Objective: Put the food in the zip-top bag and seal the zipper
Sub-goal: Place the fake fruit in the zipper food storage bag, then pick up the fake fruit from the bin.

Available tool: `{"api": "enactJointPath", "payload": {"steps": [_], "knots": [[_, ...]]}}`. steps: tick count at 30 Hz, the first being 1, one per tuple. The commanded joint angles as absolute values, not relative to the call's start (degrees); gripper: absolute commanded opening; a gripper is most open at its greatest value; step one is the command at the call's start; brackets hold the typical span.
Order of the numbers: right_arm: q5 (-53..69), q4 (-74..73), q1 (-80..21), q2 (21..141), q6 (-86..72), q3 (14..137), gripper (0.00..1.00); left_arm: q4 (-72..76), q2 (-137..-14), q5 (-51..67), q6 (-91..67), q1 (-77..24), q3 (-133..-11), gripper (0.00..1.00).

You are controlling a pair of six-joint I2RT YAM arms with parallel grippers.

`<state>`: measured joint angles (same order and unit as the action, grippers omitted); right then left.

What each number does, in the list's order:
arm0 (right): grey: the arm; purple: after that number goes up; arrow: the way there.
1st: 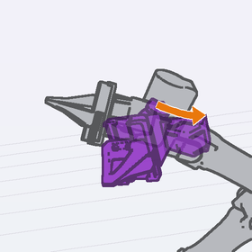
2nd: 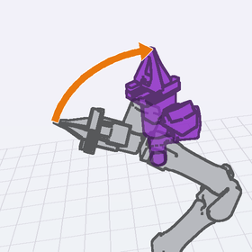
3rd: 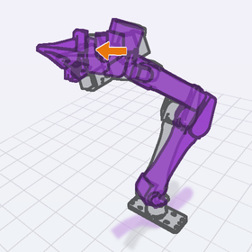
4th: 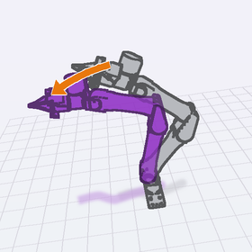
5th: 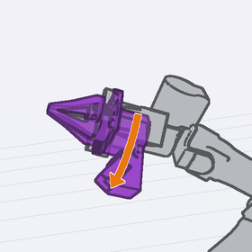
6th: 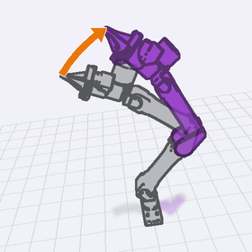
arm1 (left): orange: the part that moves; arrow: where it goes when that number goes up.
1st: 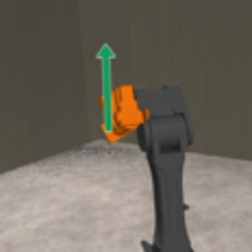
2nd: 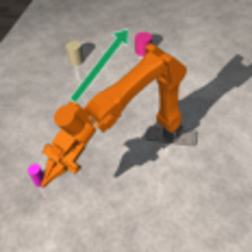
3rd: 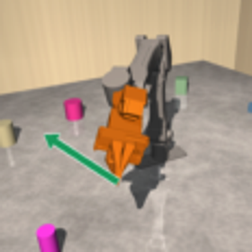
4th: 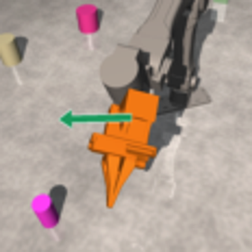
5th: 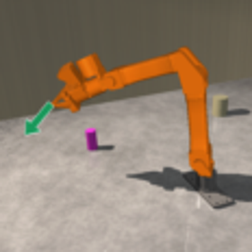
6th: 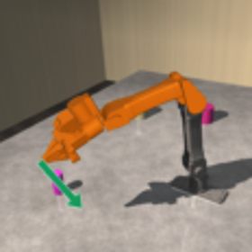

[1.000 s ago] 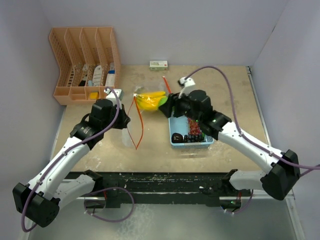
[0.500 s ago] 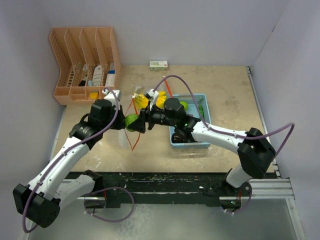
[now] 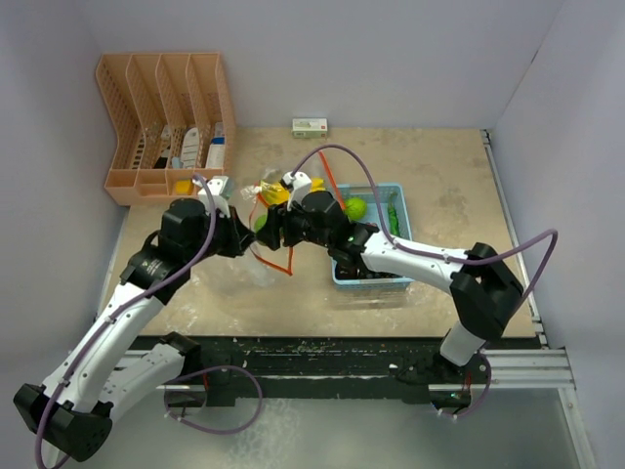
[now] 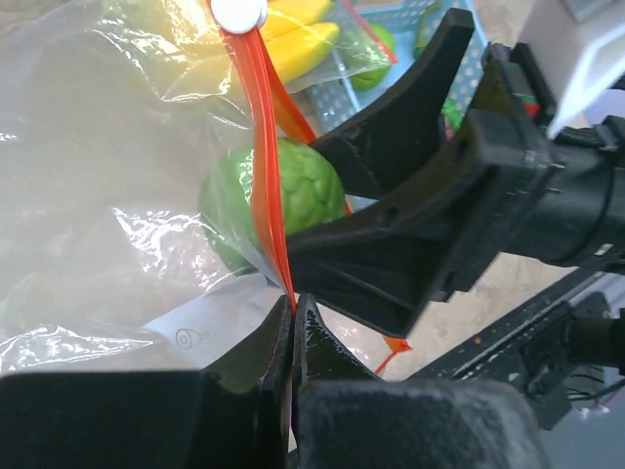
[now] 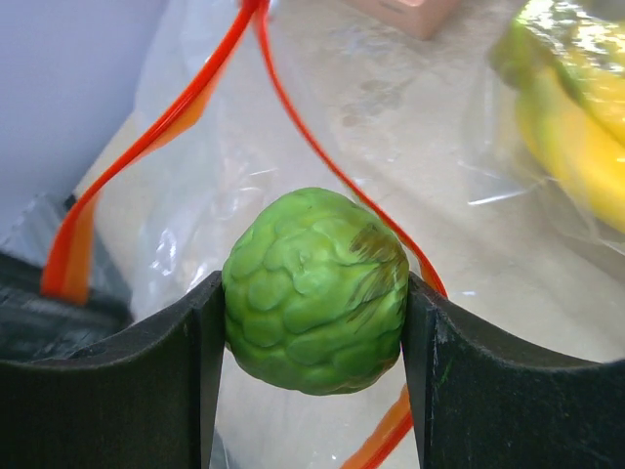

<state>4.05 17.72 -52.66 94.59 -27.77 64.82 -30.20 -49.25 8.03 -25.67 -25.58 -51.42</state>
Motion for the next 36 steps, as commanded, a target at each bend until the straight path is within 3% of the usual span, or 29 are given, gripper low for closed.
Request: {"api": "enactJointPath", "payload": {"steps": [1, 3, 4, 8, 10, 13, 20, 27, 36], "knots": [[-9.6, 8.8, -53.8, 93.8, -26.3, 70.6, 0.11, -23.5, -48.9, 13.6, -28.9, -25.8, -51.9, 0.00], [-13.3, 6.2, -54.5, 92.6, -26.2, 70.9, 0.40, -20.6, -49.0, 14.1, -29.9, -25.8, -50.1, 0.00], [-14.5, 5.1, -54.8, 91.7, -26.2, 70.8, 0.49, -19.1, -49.1, 14.2, -30.4, -25.8, -49.2, 0.00], [-15.4, 1.4, -55.1, 88.0, -26.2, 70.3, 0.84, -12.4, -50.2, 15.1, -32.7, -25.8, -44.9, 0.00], [-15.6, -0.9, -55.1, 86.6, -26.1, 70.3, 0.93, -9.6, -51.3, 15.3, -33.9, -25.8, -43.2, 0.00], [-15.4, -3.2, -55.1, 83.1, -26.2, 69.3, 0.98, -6.4, -52.8, 15.5, -35.3, -25.8, -41.3, 0.00], [-22.4, -8.7, -53.5, 73.5, -30.4, 64.1, 1.00, -4.4, -54.1, 15.8, -36.3, -25.8, -39.7, 0.00], [-21.9, -15.1, -38.1, 83.3, -31.9, 65.9, 1.00, -4.7, -52.5, 16.8, -36.4, -25.8, -39.7, 0.00], [-21.7, -6.7, -31.0, 95.6, -35.6, 67.0, 1.00, -7.3, -51.0, 17.4, -34.9, -25.8, -40.8, 0.00]]}}
